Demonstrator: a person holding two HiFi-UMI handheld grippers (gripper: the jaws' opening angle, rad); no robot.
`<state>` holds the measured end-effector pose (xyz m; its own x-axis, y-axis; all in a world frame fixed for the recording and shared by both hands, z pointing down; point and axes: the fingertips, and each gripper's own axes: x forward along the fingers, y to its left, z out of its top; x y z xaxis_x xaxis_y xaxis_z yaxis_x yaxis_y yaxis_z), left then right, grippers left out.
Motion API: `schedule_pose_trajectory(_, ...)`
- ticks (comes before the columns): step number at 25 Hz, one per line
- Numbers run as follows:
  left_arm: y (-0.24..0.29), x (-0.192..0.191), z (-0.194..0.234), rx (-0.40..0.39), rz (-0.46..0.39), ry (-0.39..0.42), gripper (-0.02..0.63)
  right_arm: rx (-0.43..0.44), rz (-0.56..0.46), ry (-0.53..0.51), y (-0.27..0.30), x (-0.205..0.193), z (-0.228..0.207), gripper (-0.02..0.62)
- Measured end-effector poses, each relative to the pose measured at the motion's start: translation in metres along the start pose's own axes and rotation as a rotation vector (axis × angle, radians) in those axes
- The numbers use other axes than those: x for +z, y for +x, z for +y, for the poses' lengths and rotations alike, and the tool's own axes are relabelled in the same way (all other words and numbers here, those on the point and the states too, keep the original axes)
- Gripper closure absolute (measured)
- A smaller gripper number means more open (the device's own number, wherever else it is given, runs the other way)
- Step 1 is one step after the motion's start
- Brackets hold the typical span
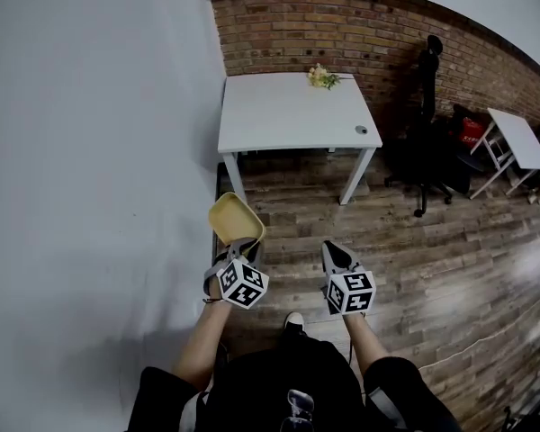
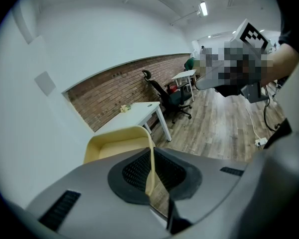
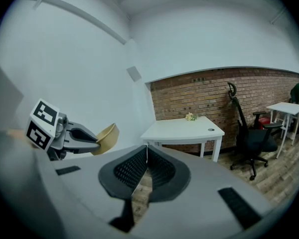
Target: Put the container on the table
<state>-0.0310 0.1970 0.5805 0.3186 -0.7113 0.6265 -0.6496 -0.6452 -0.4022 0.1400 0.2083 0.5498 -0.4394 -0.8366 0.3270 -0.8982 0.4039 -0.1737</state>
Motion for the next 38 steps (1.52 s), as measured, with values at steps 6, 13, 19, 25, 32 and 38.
schedule_pose_trajectory(6,0.026,0.012,0.013,0.007,0.023,-0.015,0.577,0.017,0.004,0.016,0.026,0.011,-0.022,0.572)
schedule_pose_trajectory(13,0.054,0.026,0.019,0.01,0.029,-0.026,0.577,0.03,0.013,0.024,0.046,0.014,-0.043,0.572)
schedule_pose_trajectory(19,0.07,0.037,0.016,0.014,0.032,-0.04,0.577,0.04,0.014,0.021,0.053,0.019,-0.061,0.572)
schedule_pose_trajectory(25,0.075,0.039,0.021,0.021,0.037,-0.049,0.577,0.046,0.016,0.027,0.061,0.022,-0.066,0.572)
schedule_pose_trajectory(32,0.092,0.043,0.038,0.027,0.041,-0.048,0.577,0.042,0.014,0.022,0.08,0.03,-0.074,0.572)
schedule_pose_trajectory(38,0.114,0.049,0.055,0.019,0.036,-0.042,0.577,0.022,0.017,0.031,0.102,0.036,-0.086,0.572)
